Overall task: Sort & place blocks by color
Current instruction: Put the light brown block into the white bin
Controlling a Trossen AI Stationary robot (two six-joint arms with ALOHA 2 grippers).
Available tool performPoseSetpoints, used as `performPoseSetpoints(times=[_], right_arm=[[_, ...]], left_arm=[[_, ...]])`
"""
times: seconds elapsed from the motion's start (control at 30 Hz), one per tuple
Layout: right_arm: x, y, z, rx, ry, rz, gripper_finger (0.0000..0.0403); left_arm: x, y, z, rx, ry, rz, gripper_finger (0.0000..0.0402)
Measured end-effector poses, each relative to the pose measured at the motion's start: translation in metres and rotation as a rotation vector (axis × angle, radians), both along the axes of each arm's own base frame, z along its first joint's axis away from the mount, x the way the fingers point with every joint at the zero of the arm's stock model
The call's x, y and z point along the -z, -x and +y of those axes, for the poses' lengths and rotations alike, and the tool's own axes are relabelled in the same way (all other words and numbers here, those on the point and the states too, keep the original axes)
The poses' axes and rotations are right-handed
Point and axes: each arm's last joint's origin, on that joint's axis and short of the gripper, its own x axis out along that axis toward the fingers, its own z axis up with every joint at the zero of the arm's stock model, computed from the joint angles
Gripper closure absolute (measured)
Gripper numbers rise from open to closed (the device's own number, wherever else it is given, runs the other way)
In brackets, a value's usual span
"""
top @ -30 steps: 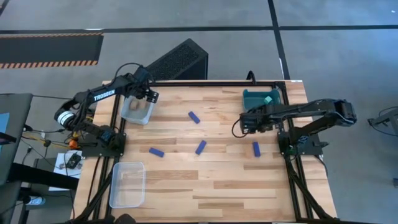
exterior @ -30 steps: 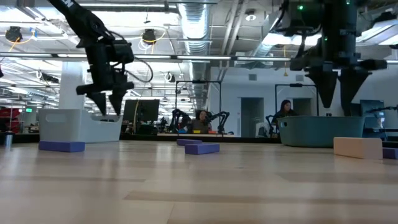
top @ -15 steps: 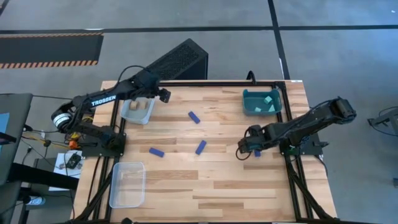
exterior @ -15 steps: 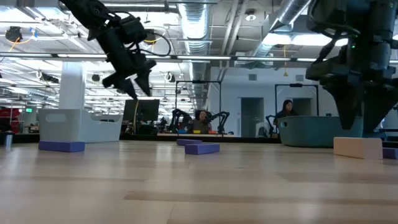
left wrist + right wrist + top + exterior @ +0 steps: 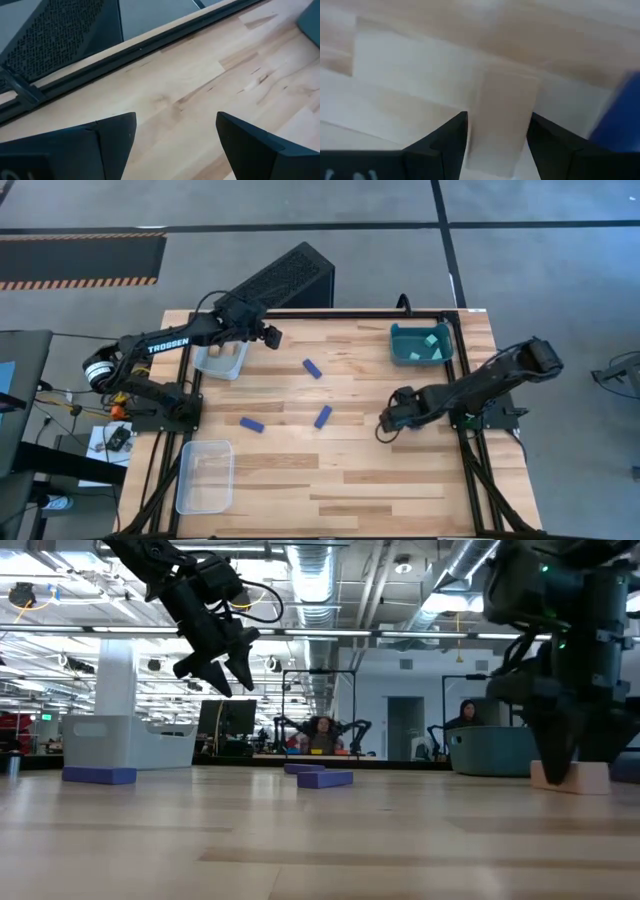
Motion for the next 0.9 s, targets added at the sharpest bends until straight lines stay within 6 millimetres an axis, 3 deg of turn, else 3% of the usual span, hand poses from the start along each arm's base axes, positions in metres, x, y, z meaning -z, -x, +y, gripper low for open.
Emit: performPoseSetpoints(times=[0.2,0.43,0.73,0.9], right_arm=[[0.011,-0.012,0.003,0.000,-0.019,-0.002,0.0193],[-0.004,-0.026,0.014,-0.016,0.019,-0.044,0.0276],[-0.034,-0.039,0.031,-0.091,0.176,-0.183,0.0268],[-0.042,-0.043,0.034,-0.146,0.243,-0.217,0.0260]], left_arm=[[0.004,-0.002,-0.009,0.023,0.051,0.026,0.0140],[0.004,-0.012,-0.025,0.082,0.064,0.027,0.0140],[-0.008,-0.035,-0.044,0.316,0.129,-0.208,0.0140],[-0.016,-0.044,-0.049,0.358,0.143,-0.328,0.0140]])
